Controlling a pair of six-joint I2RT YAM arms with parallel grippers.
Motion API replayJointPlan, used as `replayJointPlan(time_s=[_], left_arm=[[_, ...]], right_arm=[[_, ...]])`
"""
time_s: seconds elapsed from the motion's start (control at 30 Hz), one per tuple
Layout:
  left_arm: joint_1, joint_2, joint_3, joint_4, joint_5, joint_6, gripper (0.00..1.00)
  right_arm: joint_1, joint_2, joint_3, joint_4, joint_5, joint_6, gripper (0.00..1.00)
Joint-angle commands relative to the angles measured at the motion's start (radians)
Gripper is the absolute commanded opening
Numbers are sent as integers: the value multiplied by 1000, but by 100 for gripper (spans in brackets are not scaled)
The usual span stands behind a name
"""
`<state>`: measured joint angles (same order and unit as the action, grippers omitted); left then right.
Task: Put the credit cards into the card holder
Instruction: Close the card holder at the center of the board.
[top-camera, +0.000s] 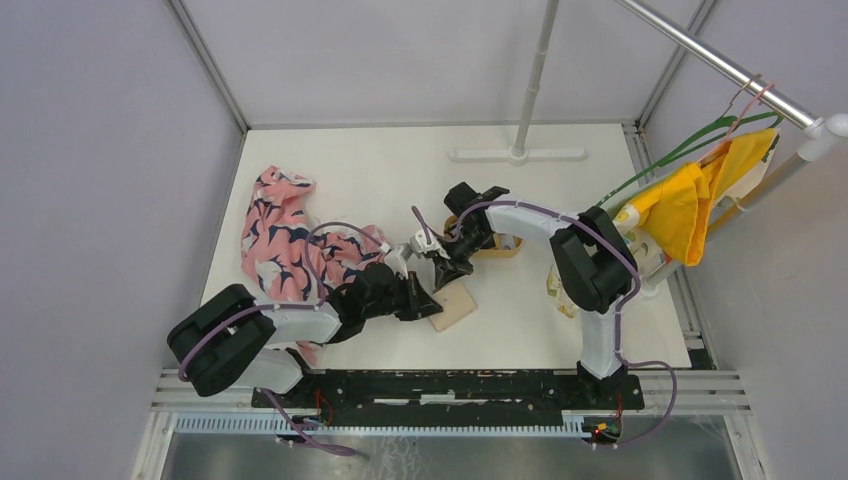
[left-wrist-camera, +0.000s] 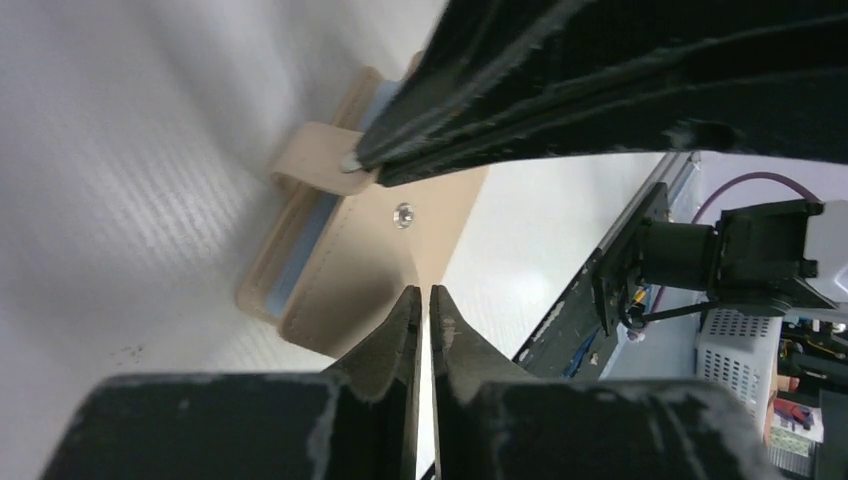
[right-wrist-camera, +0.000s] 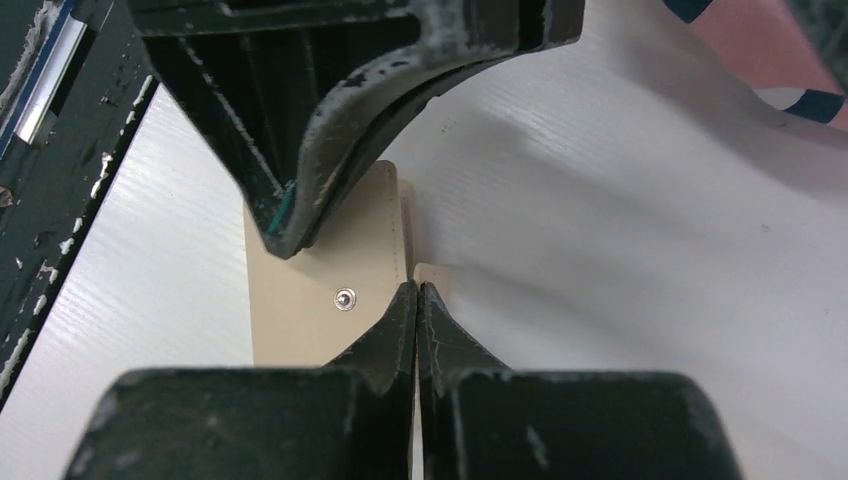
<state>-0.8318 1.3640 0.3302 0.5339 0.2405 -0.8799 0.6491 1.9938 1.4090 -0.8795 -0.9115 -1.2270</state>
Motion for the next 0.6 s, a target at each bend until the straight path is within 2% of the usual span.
replayJointPlan(time_s=[0.0,0.23,0.57], left_arm=[[-3,26,18,-23,-58,-47,10],[-2,35,1,-115,-132,-57,2],[-4,52,21,-176,-164,-69,2]], right_arm=[[-2,-85,-51,72,-3,44,0],[-6,-164,-160,165,14,83,0],[-6,-264,-325,311,54,140,0]])
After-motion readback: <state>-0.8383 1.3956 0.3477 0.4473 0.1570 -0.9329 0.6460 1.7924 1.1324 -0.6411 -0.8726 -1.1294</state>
